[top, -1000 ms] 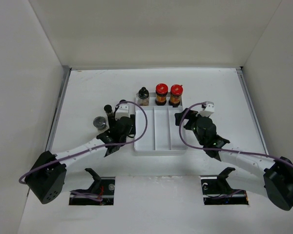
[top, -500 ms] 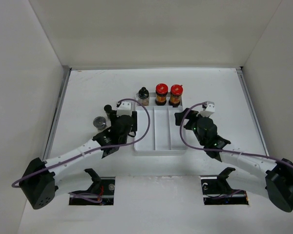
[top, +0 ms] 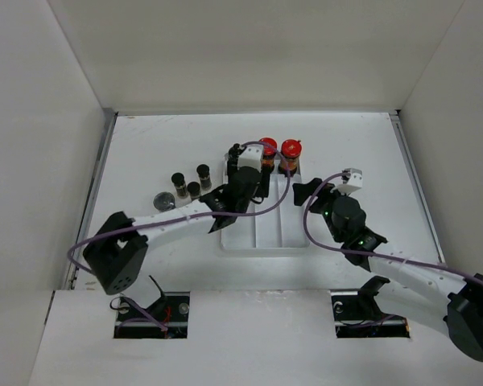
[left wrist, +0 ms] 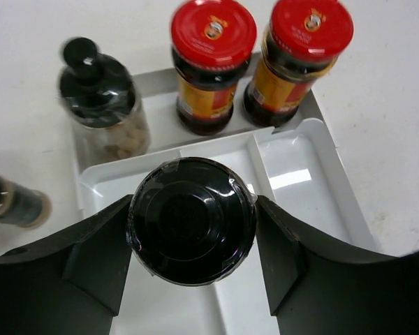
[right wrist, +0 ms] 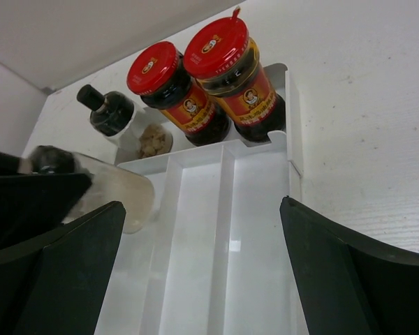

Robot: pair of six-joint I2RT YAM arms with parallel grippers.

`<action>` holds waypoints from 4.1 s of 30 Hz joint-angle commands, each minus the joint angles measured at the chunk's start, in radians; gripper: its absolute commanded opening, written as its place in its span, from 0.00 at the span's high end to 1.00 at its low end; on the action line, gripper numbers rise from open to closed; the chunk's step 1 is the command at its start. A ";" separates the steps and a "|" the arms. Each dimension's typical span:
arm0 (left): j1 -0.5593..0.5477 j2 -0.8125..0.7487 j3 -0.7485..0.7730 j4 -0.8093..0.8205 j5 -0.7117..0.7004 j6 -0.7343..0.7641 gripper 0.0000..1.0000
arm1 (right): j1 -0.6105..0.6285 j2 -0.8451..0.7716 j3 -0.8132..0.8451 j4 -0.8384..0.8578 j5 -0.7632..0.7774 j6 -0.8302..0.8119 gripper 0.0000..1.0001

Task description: Organize the condiment bottles

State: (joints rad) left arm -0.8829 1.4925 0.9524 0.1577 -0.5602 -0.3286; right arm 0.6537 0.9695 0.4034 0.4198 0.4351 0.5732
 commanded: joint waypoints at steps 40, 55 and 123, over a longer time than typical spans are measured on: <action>0.101 -0.415 -0.190 -0.143 -0.260 -0.068 0.15 | -0.032 0.003 -0.018 0.071 0.028 0.031 0.00; 0.399 -0.643 -0.377 -0.423 -0.247 -0.234 0.16 | -0.030 0.047 -0.003 0.074 0.004 0.030 0.00; -0.165 0.141 0.085 0.059 -0.046 -0.133 0.41 | -0.095 -0.037 -0.046 0.048 0.040 0.071 0.00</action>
State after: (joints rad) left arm -1.0374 1.6356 0.9909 0.1410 -0.5922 -0.4591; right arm 0.5686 0.9531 0.3599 0.4324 0.4637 0.6331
